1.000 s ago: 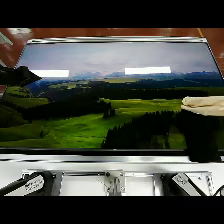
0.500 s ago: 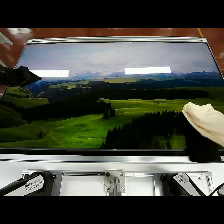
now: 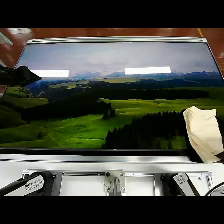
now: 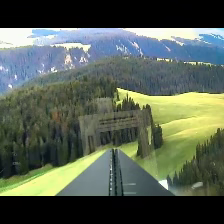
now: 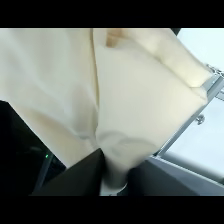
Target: Fold the shirts.
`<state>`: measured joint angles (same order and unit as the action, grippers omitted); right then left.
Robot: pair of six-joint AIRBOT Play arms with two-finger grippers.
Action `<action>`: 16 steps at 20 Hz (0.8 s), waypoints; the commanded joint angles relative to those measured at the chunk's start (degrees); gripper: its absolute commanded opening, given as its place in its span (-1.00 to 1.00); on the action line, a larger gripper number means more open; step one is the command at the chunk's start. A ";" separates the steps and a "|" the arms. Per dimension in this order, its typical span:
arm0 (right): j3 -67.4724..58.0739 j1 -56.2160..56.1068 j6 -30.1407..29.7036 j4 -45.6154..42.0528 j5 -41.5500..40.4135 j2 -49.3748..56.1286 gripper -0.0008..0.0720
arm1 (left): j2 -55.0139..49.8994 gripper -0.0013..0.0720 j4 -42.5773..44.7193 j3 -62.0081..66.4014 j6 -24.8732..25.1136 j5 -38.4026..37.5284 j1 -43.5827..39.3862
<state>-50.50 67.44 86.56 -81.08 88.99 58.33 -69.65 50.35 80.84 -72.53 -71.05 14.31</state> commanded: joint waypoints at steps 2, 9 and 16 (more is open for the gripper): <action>1.97 -0.04 -3.28 -1.38 -8.22 -0.22 0.73 | 0.02 -0.87 -0.02 0.00 0.00 0.02 -0.04; -16.72 -5.95 -7.19 12.76 -16.37 -0.98 0.72 | -1.09 -0.88 5.44 0.00 -0.09 0.04 -6.67; -17.33 -40.33 -3.58 5.07 -11.02 4.28 0.89 | -9.92 -0.57 37.83 0.02 -15.67 -7.96 -31.58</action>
<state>-67.09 38.41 81.01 -72.73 74.06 59.57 -76.25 78.43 80.84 -84.01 -75.07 -9.80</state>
